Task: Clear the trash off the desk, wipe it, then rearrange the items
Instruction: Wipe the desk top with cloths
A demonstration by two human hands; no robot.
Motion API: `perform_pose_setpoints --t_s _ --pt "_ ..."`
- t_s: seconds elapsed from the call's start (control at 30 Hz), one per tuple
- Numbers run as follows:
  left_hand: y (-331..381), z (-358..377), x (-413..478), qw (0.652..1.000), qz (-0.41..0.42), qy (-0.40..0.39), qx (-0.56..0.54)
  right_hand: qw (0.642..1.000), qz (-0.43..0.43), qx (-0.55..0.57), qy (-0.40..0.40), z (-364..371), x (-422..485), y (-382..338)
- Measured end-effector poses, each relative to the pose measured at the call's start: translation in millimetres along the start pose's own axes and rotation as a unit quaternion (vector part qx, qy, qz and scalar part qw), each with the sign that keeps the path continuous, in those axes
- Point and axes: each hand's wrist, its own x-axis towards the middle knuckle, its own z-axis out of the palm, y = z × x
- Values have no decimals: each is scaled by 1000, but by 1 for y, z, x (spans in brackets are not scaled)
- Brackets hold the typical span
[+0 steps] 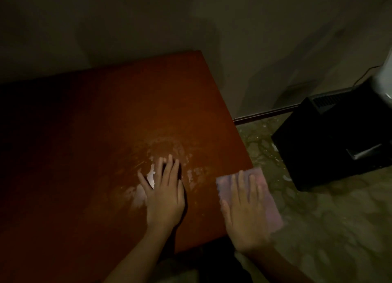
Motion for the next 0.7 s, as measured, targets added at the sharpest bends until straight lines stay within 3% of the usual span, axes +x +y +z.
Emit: perform_pose_setpoints --t_s 0.2,0.33,0.53,0.7 --pt "-10 4 -38 997 -69 38 -2 995 -97 27 -18 7 -27 -48" --pt "-10 7 -39 998 -49 29 -11 978 -196 67 -12 3 -23 -25" --pt "-11 11 -35 998 -24 46 24 947 -284 108 -103 -16 -8 23" --pt "-10 12 -35 998 -21 48 35 933 -346 82 -44 -17 14 20"
